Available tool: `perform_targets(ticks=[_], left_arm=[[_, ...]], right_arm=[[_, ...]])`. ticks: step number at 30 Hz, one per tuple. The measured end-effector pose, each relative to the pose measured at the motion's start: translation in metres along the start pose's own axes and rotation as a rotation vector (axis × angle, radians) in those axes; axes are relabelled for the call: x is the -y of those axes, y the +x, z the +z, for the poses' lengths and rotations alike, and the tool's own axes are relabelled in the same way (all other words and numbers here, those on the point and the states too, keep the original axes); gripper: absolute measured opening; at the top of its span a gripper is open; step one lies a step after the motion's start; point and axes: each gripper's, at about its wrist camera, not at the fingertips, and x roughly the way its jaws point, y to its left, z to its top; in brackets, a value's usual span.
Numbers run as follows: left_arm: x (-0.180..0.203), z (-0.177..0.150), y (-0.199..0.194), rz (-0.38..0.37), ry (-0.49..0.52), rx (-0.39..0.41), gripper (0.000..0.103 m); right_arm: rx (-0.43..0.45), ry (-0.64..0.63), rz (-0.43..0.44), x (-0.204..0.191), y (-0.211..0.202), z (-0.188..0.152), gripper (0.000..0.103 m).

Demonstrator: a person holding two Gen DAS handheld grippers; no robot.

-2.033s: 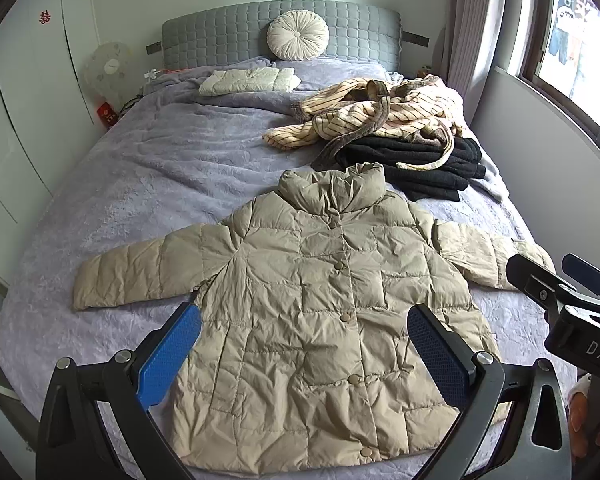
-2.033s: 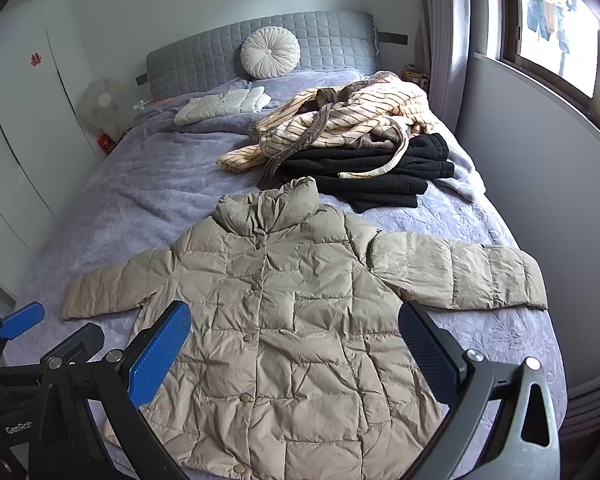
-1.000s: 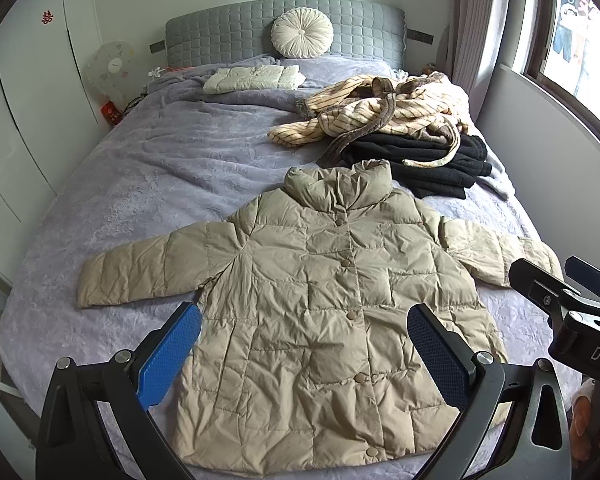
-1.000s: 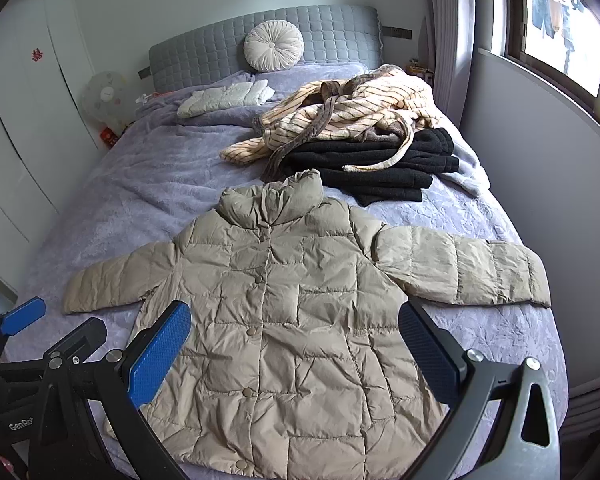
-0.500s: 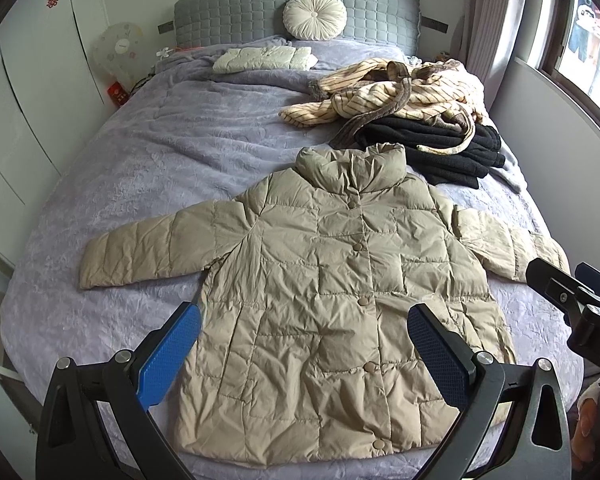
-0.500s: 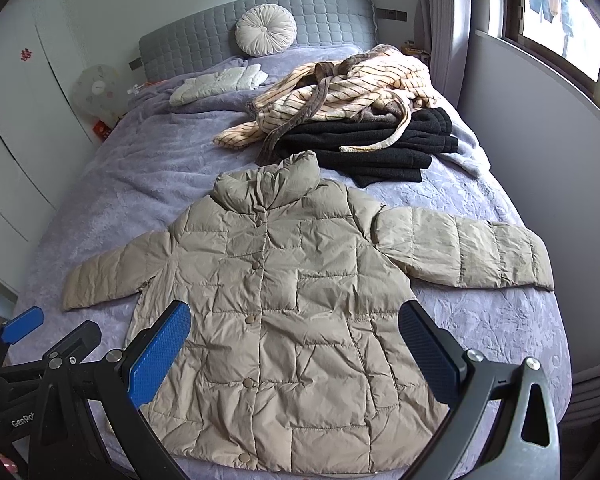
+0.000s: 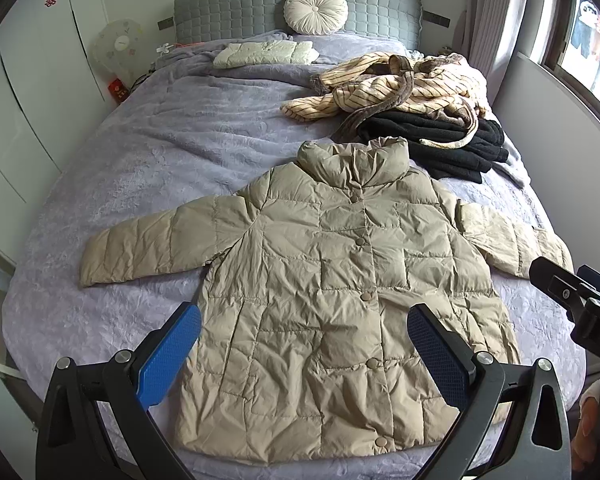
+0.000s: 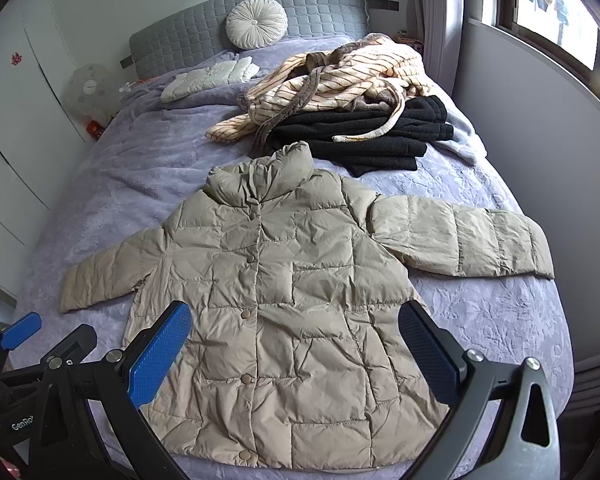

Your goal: Fold large clothes

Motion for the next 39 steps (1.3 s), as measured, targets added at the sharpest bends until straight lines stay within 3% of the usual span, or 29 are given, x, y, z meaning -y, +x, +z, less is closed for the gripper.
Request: perform_targets(ticks=[17, 25, 34, 39], left_arm=[[-0.002, -0.004, 0.003, -0.004, -0.004, -0.001, 0.103], [-0.011, -0.014, 0.013, -0.025, -0.026, -0.021, 0.103], [-0.086, -0.025, 0.075, -0.042, -0.16, -0.112, 0.103], [-0.15, -0.036, 0.127, -0.043, -0.251, -0.126, 0.103]], right_arm=[[-0.037, 0.007, 0.02, -0.001, 0.006, -0.001, 0.103], [-0.094, 0.019, 0.032, -0.006, 0.02, 0.0, 0.103], [-0.193, -0.079, 0.049, -0.057, 0.068, -0.011, 0.103], [-0.249, -0.095, 0.144, -0.092, 0.114, -0.024, 0.103]])
